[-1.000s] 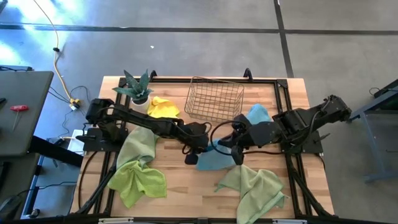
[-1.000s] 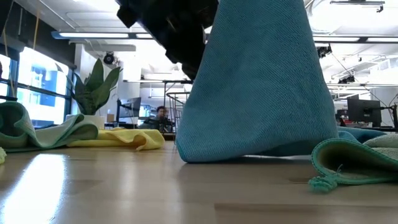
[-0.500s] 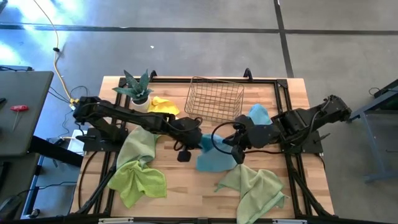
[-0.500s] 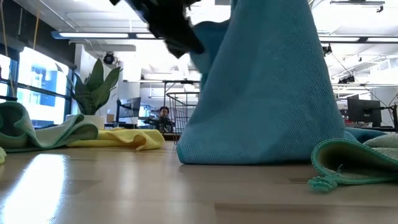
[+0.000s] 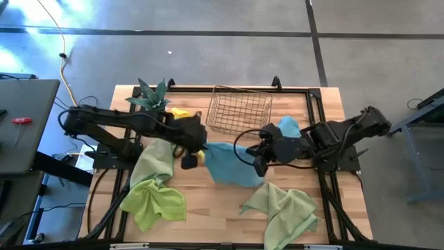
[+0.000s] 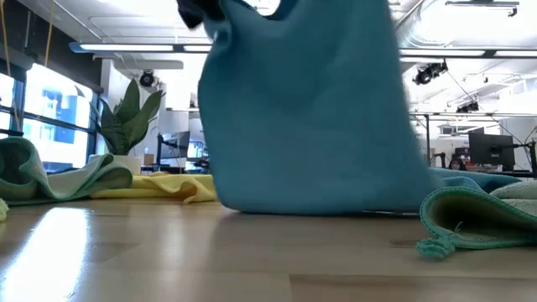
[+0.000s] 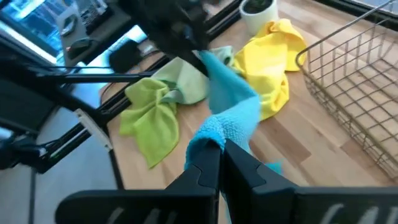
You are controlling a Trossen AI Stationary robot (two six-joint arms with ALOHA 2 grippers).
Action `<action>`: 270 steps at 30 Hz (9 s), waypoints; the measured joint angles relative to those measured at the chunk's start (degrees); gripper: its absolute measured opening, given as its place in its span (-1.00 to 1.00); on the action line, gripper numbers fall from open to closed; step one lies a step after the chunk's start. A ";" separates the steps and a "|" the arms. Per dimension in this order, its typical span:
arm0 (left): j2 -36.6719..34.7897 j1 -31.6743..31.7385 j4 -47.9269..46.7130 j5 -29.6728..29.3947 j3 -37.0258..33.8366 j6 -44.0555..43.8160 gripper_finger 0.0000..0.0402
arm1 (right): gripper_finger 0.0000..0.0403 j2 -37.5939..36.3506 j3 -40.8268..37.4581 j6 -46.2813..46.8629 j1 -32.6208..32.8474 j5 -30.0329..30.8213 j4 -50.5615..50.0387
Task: Fold microfiber towels
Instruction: Fold the bottom blue microfiber cloth
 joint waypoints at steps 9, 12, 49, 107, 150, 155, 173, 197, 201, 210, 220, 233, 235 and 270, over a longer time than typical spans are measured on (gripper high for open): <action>-0.81 -1.25 -12.75 -4.41 11.06 0.58 -1.00 | -1.00 0.05 0.00 -11.38 -3.46 -1.19 4.22; -0.81 -1.14 -13.23 -5.24 12.40 3.06 -1.00 | -1.00 -0.52 0.04 -13.44 -5.17 -1.36 3.24; -0.04 -5.91 -17.28 -7.07 24.97 -2.88 -1.00 | -1.00 -5.60 0.04 -35.50 -10.06 -12.30 10.64; -0.83 1.73 -22.35 -25.71 23.42 16.43 -1.00 | -1.00 -0.35 1.72 -34.51 -20.71 -8.22 12.81; 4.67 -20.97 3.68 3.28 -4.65 -14.82 -1.00 | -1.00 5.79 -26.27 5.22 5.87 -17.63 31.33; 10.67 -25.51 10.09 3.08 -4.63 -20.52 -1.00 | -1.00 5.84 -26.27 4.44 8.66 -19.37 28.37; 20.72 -28.34 17.82 3.15 -4.63 -26.58 -1.00 | -1.00 7.65 -26.27 10.62 14.76 -14.24 21.34; 20.85 -14.17 -1.66 -0.10 -4.63 -5.29 -1.00 | -0.93 8.00 -26.27 8.49 5.81 -5.27 7.60; 20.85 -11.34 -2.48 -0.41 -4.63 0.47 -1.00 | -0.92 8.16 -26.27 9.90 3.02 -5.23 6.79; 21.35 -5.88 -2.32 0.02 -4.61 10.68 -1.00 | -0.92 14.33 -26.27 10.18 -1.98 -7.89 6.57; 21.37 -1.77 -1.08 0.04 -4.61 14.54 -1.00 | -0.92 15.62 -26.27 14.25 -2.28 -9.38 -0.83; 22.94 -1.06 -0.06 0.09 -4.52 14.49 -1.00 | -0.92 15.50 -26.27 10.01 -5.15 -7.47 -0.25; 23.47 -1.03 -1.35 0.06 -4.67 14.35 -1.00 | -0.92 15.50 -26.27 8.68 -5.64 -7.47 -0.02; 24.93 0.11 -10.94 -18.15 -4.59 7.82 -0.37 | -0.26 17.41 -26.25 7.82 -5.41 -12.11 15.43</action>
